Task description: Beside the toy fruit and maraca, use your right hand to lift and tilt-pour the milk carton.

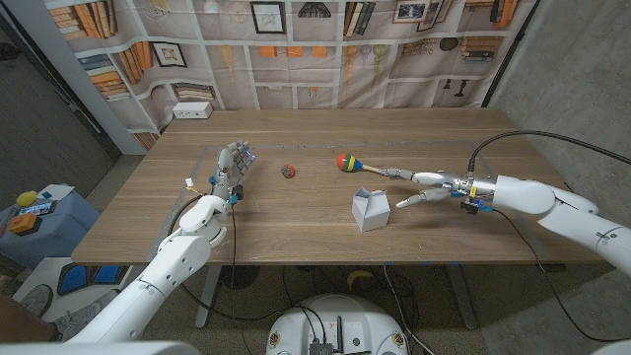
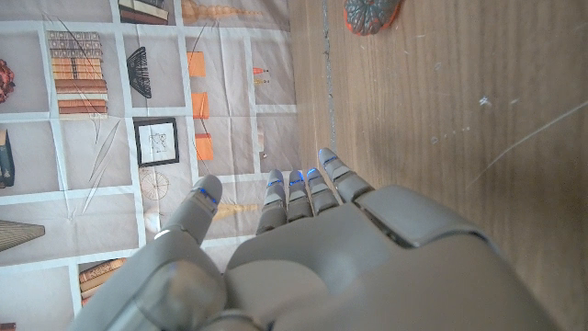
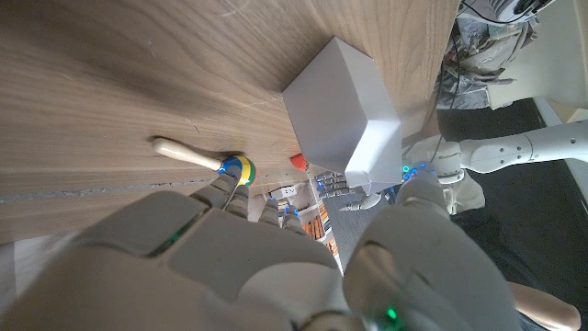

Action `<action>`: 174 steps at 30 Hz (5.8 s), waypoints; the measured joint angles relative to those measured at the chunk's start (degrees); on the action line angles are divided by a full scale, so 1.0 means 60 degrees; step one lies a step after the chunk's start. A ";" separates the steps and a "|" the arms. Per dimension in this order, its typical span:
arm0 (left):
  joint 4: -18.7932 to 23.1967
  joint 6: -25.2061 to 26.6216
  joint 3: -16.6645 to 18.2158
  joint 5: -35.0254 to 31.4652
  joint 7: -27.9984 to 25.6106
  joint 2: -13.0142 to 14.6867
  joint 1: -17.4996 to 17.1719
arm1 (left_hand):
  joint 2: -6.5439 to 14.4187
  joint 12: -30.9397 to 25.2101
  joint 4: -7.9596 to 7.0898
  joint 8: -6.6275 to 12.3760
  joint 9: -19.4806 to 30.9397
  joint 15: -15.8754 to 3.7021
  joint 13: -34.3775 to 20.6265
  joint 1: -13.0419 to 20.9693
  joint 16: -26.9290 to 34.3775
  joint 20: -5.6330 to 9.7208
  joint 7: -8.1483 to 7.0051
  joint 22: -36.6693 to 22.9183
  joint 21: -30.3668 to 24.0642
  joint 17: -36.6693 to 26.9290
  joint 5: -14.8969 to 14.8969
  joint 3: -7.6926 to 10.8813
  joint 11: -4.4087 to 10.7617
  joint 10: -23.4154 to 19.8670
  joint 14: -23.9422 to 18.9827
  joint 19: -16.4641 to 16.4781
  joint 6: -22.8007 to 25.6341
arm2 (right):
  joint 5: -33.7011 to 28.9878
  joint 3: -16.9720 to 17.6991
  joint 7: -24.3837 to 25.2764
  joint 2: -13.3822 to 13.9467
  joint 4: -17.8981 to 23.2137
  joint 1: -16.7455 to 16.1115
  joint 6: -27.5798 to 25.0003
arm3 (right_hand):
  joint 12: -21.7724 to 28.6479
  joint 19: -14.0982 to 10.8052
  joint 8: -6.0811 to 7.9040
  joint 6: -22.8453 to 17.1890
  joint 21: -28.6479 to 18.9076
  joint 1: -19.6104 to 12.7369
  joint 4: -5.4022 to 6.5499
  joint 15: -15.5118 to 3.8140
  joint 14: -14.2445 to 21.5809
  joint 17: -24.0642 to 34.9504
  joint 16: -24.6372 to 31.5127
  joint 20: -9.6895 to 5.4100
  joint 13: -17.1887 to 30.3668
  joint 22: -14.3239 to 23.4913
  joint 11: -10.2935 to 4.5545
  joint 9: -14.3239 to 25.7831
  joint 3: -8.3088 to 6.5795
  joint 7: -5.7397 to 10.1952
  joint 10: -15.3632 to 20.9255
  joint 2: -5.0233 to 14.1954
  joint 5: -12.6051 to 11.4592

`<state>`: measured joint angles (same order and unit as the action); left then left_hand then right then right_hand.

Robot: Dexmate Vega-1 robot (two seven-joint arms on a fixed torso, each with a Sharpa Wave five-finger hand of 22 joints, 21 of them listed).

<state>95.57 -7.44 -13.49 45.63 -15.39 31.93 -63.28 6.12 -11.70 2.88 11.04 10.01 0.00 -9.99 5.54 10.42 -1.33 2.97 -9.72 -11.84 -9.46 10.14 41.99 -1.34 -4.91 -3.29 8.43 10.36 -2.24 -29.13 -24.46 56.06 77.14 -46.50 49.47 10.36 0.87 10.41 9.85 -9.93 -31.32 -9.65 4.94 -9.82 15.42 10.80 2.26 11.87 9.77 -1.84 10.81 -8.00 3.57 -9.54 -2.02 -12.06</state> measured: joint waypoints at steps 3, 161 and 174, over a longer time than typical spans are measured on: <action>0.0036 -0.0038 0.0028 -0.0012 -0.0030 -0.0013 -0.0084 | 0.0038 0.0000 0.0000 0.0000 0.0000 0.0000 0.0000 0.0038 0.0000 0.0000 0.0000 0.0000 0.0000 0.0000 0.0000 0.0000 -0.0038 -0.0039 0.0000 0.0000 0.0000 | -0.0257 -0.0047 0.0014 -0.0001 0.0068 0.0015 -0.0118 | 0.0000 0.0017 0.0000 0.0000 0.0000 -0.0061 -0.0026 0.0000 0.0000 0.0000 0.0000 0.0017 0.0000 0.0000 0.0050 0.0000 -0.0026 0.0000 -0.0050 0.0063 -0.0020; -0.1111 -0.0202 -0.0300 -0.0010 0.1584 0.0188 0.0844 | 0.0063 0.0045 -0.0081 -0.0039 -0.0004 0.0070 -0.0049 0.0089 -0.0001 -0.0085 -0.0120 0.0000 0.0038 -0.0044 0.0000 0.0080 0.0001 -0.0203 -0.0203 0.0118 0.0254 | -0.2133 0.0504 0.1920 0.0323 0.3050 -0.0243 -0.3071 | 0.1451 -0.3421 0.2986 -0.4916 -0.0298 -0.2870 0.0162 -0.1167 0.3316 0.0114 0.2108 -0.0582 0.0576 -0.0007 -0.1520 0.0132 -0.1027 0.1364 0.6608 -0.0386 -0.0207; -0.1427 -0.0295 -0.0300 0.0038 0.1895 0.0169 0.1007 | 0.0063 0.0044 -0.0081 -0.0039 -0.0004 0.0069 -0.0048 0.0089 -0.0001 -0.0085 -0.0119 0.0000 0.0038 -0.0044 0.0000 0.0080 0.0000 -0.0203 -0.0203 0.0118 0.0254 | -0.2566 0.0739 0.1679 0.0809 0.4267 -0.0344 -0.4125 | 0.1444 -0.3522 0.2975 -0.4917 -0.0298 -0.2923 0.0161 -0.1181 0.3432 0.0113 0.2191 -0.0615 0.0619 -0.0007 -0.1554 0.0132 -0.1026 0.1362 0.6641 -0.0332 -0.0205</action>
<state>87.01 -9.21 -15.29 45.86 -4.02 32.94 -57.24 6.50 -11.43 2.39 10.81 9.99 0.42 -10.27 6.07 10.42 -1.84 2.25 -9.72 -11.62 -9.72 10.14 42.46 -1.34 -6.13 -4.51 9.14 11.88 -17.64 -24.69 -14.38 60.92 102.75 -48.56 24.72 19.02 -20.26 28.26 -19.65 -11.72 -48.86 -8.69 -2.14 10.77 16.10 23.95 -1.43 15.58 9.73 -11.16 11.60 -14.16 11.75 30.30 -4.01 -13.29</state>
